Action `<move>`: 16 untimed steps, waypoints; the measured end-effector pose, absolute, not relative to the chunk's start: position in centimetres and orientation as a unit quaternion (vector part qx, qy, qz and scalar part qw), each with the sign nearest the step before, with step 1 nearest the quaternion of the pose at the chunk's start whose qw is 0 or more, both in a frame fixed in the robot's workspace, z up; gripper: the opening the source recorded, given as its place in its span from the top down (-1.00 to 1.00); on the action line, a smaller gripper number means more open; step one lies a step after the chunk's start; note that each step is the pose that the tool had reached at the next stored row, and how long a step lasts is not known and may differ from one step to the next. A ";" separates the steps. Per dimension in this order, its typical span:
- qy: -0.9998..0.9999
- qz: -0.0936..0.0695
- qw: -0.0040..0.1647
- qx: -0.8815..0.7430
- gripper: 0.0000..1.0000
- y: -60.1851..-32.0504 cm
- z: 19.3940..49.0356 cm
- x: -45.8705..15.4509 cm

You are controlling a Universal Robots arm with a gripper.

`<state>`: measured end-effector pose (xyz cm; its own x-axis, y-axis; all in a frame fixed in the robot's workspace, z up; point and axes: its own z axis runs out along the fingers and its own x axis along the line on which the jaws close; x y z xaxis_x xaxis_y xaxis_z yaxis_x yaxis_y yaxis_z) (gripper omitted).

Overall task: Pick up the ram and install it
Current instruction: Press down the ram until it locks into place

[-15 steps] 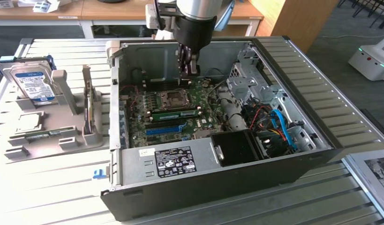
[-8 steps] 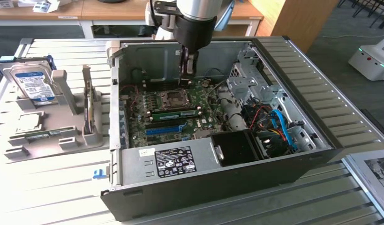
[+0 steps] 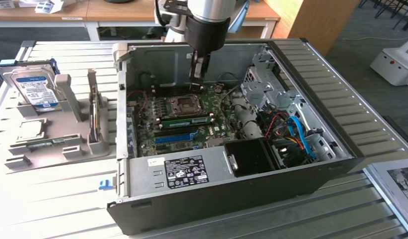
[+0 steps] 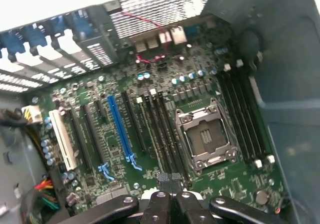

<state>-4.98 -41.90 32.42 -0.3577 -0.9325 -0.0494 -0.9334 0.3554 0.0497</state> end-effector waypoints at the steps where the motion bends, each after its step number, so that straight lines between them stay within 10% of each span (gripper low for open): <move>1: 0.828 0.034 0.007 -0.559 0.80 -41.9 32.4 -5.0; 16: 0.897 0.033 0.011 -0.441 0.80 -41.9 32.3 -5.0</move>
